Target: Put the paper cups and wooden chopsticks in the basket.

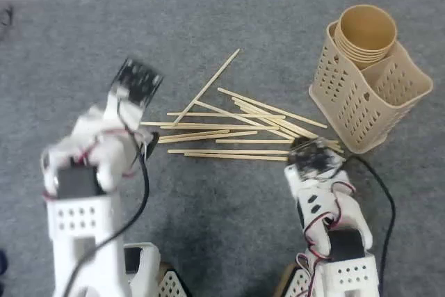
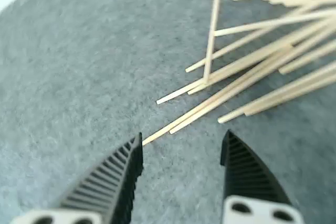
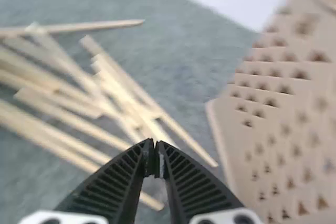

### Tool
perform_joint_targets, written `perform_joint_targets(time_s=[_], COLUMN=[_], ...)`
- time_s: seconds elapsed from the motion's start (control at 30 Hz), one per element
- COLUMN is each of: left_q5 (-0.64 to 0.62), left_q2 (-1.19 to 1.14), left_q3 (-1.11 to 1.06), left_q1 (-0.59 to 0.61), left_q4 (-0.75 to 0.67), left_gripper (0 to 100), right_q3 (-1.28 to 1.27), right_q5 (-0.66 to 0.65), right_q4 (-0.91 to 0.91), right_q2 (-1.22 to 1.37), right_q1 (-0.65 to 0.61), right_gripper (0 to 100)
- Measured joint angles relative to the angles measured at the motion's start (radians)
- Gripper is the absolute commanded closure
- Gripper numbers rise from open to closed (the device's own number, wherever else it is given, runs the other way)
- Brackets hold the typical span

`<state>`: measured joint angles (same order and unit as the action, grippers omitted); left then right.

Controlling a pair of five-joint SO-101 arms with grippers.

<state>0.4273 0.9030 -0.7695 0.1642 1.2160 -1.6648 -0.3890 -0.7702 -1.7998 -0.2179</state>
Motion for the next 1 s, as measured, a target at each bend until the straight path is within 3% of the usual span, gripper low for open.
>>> perform_joint_targets(time_s=[0.1,0.23,0.47,0.73,0.87,1.0], left_q5=[-0.017,-0.044,-0.270,-0.328,-0.330,-0.382], left_q2=[0.135,0.198,0.218,0.218,0.219,0.218], left_q3=[-0.230,-0.361,-0.508,-0.626,-0.709,-0.736], left_q1=[0.012,0.023,0.044,-0.023,-0.046,0.025], left_q4=[-0.109,-0.187,-0.311,-0.512,-0.615,-0.683], left_gripper=[78,78,78,78,78,78], right_q3=[0.006,0.129,0.287,0.595,0.862,1.128], right_q5=[-0.003,-0.002,-0.005,-0.169,-0.321,-0.422], right_q4=[-0.057,-0.207,-0.298,-0.232,-0.315,-0.437], right_q2=[0.000,0.000,0.107,0.690,1.065,1.416], right_q1=[-0.023,-0.044,-0.149,-0.161,-0.198,-0.219], right_gripper=[94.3,82.5,81.2,81.2,81.2,81.2])
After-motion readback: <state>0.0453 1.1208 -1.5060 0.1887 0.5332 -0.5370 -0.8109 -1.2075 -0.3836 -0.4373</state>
